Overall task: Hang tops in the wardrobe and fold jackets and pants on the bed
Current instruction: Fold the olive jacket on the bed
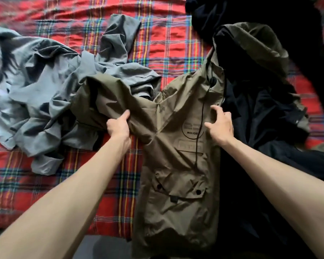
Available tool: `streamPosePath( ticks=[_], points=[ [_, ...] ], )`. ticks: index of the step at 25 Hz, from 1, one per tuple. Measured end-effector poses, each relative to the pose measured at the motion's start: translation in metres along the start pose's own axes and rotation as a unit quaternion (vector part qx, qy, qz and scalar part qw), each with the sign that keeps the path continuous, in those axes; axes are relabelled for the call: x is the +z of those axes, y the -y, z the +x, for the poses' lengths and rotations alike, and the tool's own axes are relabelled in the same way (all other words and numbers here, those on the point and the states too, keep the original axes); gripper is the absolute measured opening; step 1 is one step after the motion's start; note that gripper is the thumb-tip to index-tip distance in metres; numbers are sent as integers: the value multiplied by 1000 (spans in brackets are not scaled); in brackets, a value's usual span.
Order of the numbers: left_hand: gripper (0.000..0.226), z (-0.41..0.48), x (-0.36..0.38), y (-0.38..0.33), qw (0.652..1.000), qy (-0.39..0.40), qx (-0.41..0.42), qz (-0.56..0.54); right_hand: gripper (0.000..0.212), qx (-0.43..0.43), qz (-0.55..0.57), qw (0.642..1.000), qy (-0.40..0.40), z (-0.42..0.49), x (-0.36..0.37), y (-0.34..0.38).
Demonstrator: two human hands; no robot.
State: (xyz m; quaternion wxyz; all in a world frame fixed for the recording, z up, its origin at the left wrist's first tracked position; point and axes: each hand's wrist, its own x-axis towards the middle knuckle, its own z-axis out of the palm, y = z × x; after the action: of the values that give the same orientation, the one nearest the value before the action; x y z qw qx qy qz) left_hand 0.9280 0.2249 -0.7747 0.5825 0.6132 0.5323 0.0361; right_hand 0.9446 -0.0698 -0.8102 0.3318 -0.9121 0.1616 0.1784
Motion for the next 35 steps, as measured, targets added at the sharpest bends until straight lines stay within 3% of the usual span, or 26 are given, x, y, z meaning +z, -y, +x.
streamPosePath(
  ticks=[3,5,7,8,10,12,14,15,18,19,25,29,31,32,34,35],
  points=[
    [57,-37,-17,5,979,-158,11,127,52,-4,-85,994,72,17,1,-9],
    [59,-58,-24,7,941,-227,172,184,38,-2,-66,997,46,28,-12,-7],
    [57,-58,-4,-7,856,-244,386,241,35,-3,11,1000,-19,55,-28,9],
    [56,-53,19,-20,822,-215,457,262,41,-2,45,998,-50,76,-37,19],
    [53,-35,79,-42,812,-71,477,329,55,7,87,993,-74,114,-50,38],
    [52,-11,136,-47,781,94,403,468,58,15,51,997,-63,143,-51,45],
    [48,10,170,-35,736,162,328,570,34,7,43,998,-55,166,-49,45],
    [44,17,176,-31,743,163,306,572,18,2,78,995,-57,175,-49,43],
    [34,31,171,-21,851,101,276,435,36,18,224,971,-77,195,-48,23],
    [33,33,167,-19,867,91,275,405,33,33,241,967,-82,198,-47,15],
    [36,47,173,-26,869,50,339,357,22,9,260,962,-83,204,-39,-3],
    [36,51,166,-31,822,56,349,446,14,21,255,962,-99,204,-44,-2],
    [42,49,154,-35,780,89,386,486,40,56,260,958,-107,183,-49,5],
    [49,46,146,-33,736,90,450,498,52,36,217,966,-138,165,-51,7],
    [61,31,121,-20,620,94,587,512,63,-129,30,973,-191,112,-42,3],
    [63,21,107,-5,560,123,627,527,62,-240,-67,954,-169,83,-30,-4]
  ],
)
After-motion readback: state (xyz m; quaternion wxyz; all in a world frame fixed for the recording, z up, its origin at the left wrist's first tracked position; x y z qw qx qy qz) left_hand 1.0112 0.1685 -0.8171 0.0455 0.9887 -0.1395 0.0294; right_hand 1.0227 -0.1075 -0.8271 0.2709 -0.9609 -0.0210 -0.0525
